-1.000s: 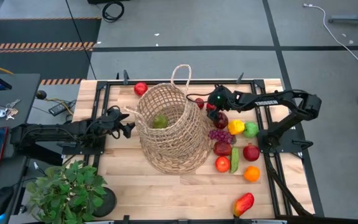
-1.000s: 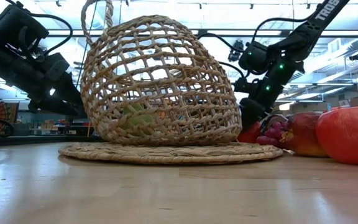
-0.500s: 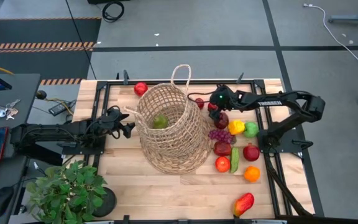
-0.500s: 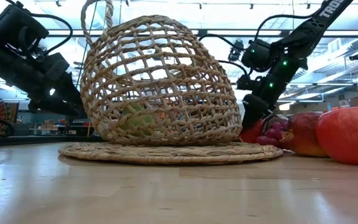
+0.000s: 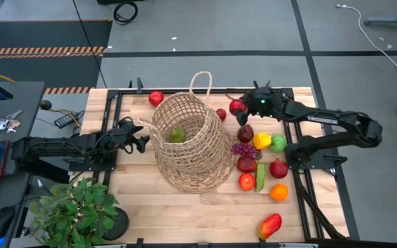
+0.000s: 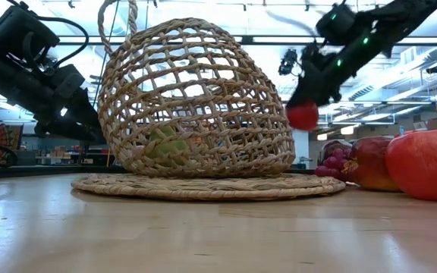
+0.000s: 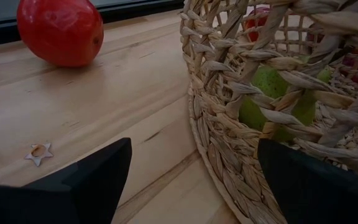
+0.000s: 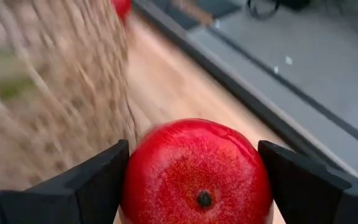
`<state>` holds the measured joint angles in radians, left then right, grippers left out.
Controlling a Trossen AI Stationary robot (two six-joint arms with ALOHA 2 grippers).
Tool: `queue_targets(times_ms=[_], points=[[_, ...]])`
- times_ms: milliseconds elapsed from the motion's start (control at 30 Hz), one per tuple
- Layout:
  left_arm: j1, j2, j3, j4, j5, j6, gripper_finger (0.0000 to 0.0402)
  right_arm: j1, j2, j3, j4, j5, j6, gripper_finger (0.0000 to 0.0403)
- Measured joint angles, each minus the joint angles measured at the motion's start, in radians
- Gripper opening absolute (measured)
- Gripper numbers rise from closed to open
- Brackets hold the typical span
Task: Build produce basket
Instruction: Put the middle red apple into the basket
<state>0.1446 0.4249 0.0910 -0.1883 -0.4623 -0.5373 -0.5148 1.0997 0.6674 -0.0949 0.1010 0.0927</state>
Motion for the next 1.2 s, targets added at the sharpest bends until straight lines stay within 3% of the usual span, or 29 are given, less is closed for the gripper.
queue_targets(times_ms=[367, 633, 900, 1200], points=[[0.000, 0.000, 0.000, 0.000, 0.000, 0.000, 0.0357, 0.023, -0.190, 0.002, 0.351, -0.237, 0.329, 0.0348], [0.000, 0.000, 0.000, 0.000, 0.000, 0.000, 0.0357, 0.058, -0.202, 0.002, 0.636, -0.550, 0.401, 0.0348], [0.000, 0.000, 0.000, 0.000, 0.000, 0.000, 0.0357, 0.087, -0.202, 0.002, 0.639, -0.637, 0.380, 0.0348], [0.000, 0.000, 0.000, 0.000, 0.000, 0.000, 0.0357, 0.146, -0.195, 0.026, 0.648, -0.565, 0.387, 0.0348]])
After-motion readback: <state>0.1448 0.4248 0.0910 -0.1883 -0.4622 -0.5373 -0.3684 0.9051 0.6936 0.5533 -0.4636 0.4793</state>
